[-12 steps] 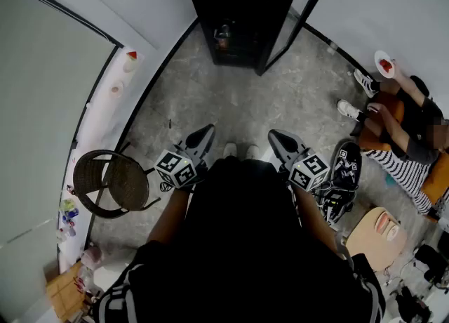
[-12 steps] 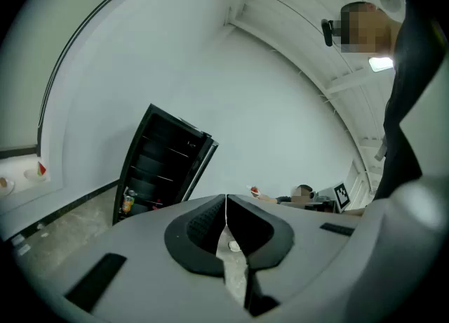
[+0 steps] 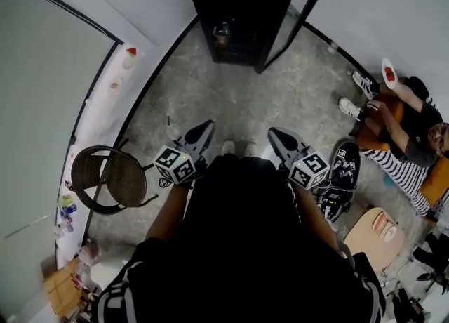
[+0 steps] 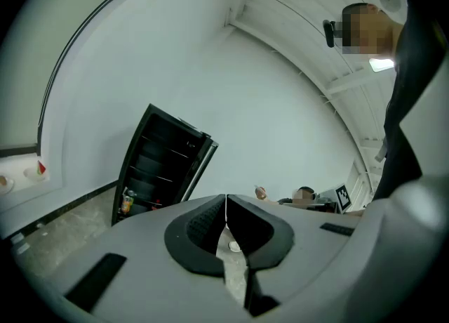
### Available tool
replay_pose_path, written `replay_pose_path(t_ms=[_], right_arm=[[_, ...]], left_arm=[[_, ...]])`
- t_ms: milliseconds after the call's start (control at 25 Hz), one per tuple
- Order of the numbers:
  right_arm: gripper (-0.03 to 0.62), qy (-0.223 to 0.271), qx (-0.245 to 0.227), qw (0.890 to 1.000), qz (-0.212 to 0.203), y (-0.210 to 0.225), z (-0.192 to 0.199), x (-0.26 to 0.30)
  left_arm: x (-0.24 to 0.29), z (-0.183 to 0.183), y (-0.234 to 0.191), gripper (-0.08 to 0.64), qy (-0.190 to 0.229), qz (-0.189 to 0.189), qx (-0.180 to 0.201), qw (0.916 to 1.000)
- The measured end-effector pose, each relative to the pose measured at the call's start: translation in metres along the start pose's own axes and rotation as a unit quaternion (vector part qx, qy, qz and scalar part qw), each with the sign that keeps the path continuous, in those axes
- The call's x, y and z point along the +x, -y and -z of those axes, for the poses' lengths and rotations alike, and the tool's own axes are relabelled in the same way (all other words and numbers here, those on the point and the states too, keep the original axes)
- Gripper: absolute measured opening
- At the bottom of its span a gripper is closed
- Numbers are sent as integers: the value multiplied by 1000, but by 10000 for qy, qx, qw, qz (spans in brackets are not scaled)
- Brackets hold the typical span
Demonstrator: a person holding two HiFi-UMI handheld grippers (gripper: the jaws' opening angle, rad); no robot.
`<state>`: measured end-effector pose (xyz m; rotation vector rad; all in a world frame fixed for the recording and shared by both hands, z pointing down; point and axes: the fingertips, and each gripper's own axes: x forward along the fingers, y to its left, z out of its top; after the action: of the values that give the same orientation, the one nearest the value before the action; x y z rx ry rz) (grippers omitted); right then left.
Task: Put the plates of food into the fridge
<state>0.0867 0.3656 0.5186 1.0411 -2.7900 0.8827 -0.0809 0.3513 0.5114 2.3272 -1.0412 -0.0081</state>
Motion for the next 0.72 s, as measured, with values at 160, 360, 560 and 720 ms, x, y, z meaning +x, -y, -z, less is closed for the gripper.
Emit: replay_pose_path(t_ms=[160,360,560,720], right_arm=[[25,115,220,9996,-113,10,-2,-7],[25,229,425,9983,-312,22,-3,-21],[25,292,537,9975,-363,36,-1,-33],[25,321,668,9966,-372,41,0,-39]], left_arm=[[6,3,7,25,-13,-63,27,10000],[11,4,22,25,34,-193,34,9998],[11,9,29,25,46,-333,59,9994],[12,9,33,25,37,-402,95,9991]])
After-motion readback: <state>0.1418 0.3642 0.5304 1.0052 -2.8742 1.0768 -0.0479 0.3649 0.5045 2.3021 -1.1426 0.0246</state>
